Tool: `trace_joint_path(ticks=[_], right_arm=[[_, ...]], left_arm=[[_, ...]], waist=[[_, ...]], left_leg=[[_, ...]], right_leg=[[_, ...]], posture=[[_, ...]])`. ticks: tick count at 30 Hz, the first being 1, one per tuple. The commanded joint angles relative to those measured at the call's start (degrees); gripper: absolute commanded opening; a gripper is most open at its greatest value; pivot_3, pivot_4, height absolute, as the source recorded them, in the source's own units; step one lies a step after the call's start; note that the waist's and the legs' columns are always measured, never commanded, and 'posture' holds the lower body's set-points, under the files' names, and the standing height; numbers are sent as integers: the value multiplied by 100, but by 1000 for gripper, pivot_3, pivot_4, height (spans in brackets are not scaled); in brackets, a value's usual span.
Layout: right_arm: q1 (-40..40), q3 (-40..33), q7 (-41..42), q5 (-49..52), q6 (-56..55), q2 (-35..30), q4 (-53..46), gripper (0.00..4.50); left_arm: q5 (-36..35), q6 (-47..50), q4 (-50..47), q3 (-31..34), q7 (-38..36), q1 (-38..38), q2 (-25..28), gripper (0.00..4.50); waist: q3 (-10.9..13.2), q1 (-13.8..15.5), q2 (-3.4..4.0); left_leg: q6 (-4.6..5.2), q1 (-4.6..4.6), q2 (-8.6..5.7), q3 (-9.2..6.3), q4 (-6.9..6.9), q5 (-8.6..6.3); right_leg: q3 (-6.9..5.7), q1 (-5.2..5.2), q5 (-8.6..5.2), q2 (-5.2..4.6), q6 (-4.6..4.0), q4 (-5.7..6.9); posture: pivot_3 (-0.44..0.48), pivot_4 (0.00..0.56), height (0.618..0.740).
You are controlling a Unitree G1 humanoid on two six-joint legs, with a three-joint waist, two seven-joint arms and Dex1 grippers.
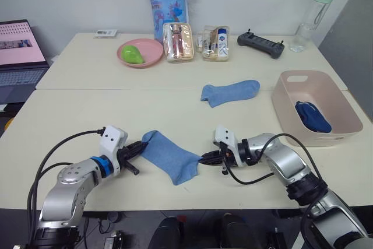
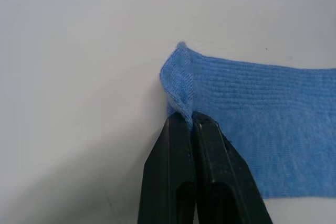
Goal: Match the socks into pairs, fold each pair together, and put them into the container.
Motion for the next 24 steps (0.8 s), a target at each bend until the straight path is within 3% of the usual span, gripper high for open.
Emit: trace_joint_path(ticks=[1,8,12,18,24], right_arm=[[-87,-318,324,237,32,-285,-131,15],[-874,-351,1316,43,-440,-1176,858,15],[-1307,-221,1554,-186,-773,-1091,1511,15],[-1652,-59,1610,-606,-1241,-815,2046,15],[-1573,-546,1198,-444,-995,-611,1905,2079]], left_arm=[[-165,6,-340,37,-30,112,32,0],[-460,197,-968,-470,328,429,-681,0],[-415,233,-1172,-832,770,411,-1235,0],[-309,75,-1067,-832,956,467,-1271,0],[-392,-22,-1078,-436,973,602,-1047,0]], waist=[[0,0,0],[2,4,3],[0,3,0],[0,-3,0],[1,7,1]], left_leg=[[0,0,0,1,0,0],[1,1,-1,6,0,0],[1,2,1,7,0,0],[1,3,1,8,1,0],[0,1,2,6,0,0]], right_leg=[[0,0,0,0,0,-1],[4,3,0,-1,0,-3],[3,4,0,0,0,-1],[5,3,0,2,0,0],[4,2,0,2,-1,0]], posture=[[0,150,740],[0,150,740],[0,150,740],[0,150,740],[0,150,740]])
